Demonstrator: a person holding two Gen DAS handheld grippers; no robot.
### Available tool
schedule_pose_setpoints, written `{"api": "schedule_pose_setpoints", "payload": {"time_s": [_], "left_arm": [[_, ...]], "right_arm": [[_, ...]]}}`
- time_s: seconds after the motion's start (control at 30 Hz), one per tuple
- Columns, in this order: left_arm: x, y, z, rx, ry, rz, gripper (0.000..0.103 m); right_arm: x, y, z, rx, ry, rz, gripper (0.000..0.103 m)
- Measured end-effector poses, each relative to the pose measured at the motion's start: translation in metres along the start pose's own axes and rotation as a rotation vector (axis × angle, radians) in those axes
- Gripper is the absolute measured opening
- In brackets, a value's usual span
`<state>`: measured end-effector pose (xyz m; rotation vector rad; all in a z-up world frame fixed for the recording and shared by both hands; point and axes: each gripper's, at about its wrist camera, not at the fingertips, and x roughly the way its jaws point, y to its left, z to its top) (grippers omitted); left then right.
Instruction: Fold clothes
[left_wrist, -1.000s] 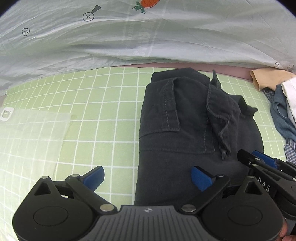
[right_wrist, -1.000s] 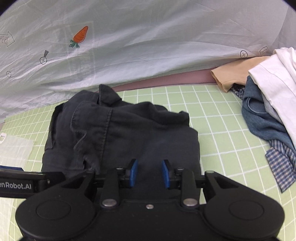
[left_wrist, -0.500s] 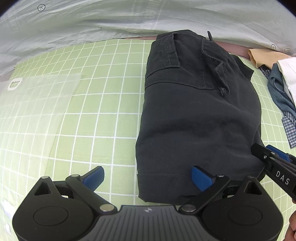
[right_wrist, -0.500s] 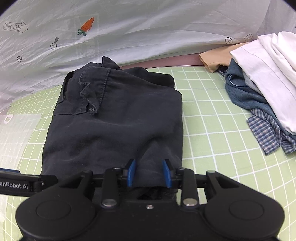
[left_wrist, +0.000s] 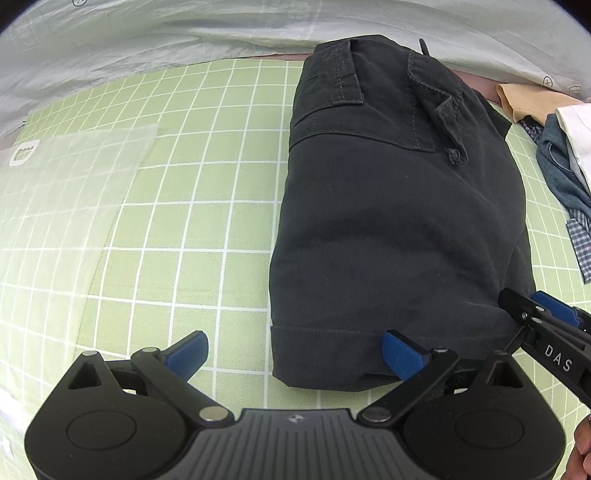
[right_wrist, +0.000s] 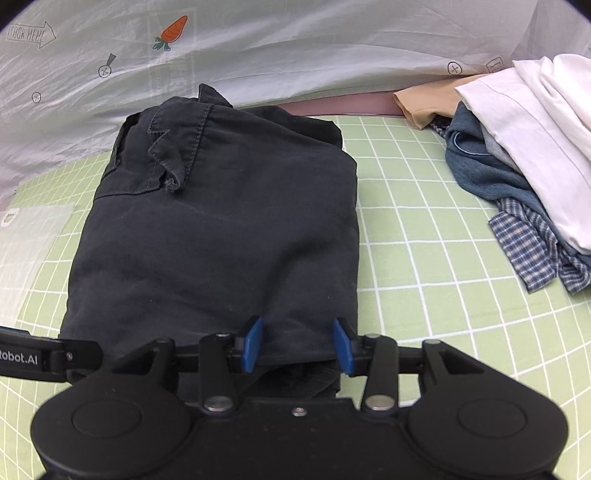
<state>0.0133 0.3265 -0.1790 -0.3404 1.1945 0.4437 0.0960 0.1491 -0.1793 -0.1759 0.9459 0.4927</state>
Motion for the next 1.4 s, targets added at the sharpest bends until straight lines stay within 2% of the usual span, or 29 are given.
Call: {"api": "schedule_pose_setpoints", "payload": {"time_s": [0.13,0.2,0.23,0.27,0.3,0.37,0.47,0.63,0.83,0.97,1.17,1.27,1.33,1.4], "left_arm": [[-0.01,0.001,0.008,0.026,-0.012,-0.004,0.099],[-0.018,0.001,0.015,0.063,-0.036,-0.028,0.099],[-0.022,0.001,0.019,0.072,-0.052,-0.039,0.099],[-0.025,0.001,0.023,0.081,-0.067,-0.049,0.1],[-0.026,0.001,0.029,0.075,-0.076,-0.064,0.1],[-0.026,0.001,0.042,0.062,-0.093,-0.094,0.1],[-0.013,-0.001,0.059,0.077,-0.091,-0.081,0.1],[0.023,0.004,0.08,0.087,-0.036,-0.126,0.101],[0.044,0.019,0.087,0.061,0.009,-0.263,0.103],[0.054,0.019,0.088,0.056,0.024,-0.328,0.103],[0.065,0.001,0.09,0.084,0.036,-0.384,0.103],[0.067,-0.003,0.088,0.049,0.028,-0.394,0.103],[0.065,-0.006,0.085,0.036,0.015,-0.382,0.101],[0.06,-0.009,0.083,0.031,0.001,-0.362,0.092]], "right_arm": [[-0.005,-0.013,0.007,0.088,0.025,0.04,0.045],[-0.01,-0.021,0.011,0.134,0.016,0.06,0.047],[-0.013,-0.022,0.013,0.14,-0.001,0.044,0.048],[-0.015,-0.023,0.016,0.145,-0.018,0.028,0.052],[-0.017,-0.023,0.02,0.131,-0.038,0.016,0.061],[-0.011,-0.025,0.029,0.126,-0.052,0.013,0.068],[0.009,-0.031,0.042,0.148,-0.038,0.038,0.069],[0.041,-0.041,0.063,0.185,-0.013,0.078,0.074],[0.074,-0.057,0.076,0.215,0.018,0.157,0.081],[0.091,-0.068,0.079,0.262,0.049,0.253,0.086],[0.097,-0.068,0.083,0.249,0.039,0.332,0.09],[0.101,-0.068,0.086,0.284,0.044,0.382,0.092],[0.102,-0.064,0.087,0.283,0.047,0.39,0.092],[0.102,-0.061,0.086,0.297,0.049,0.397,0.091]]}}
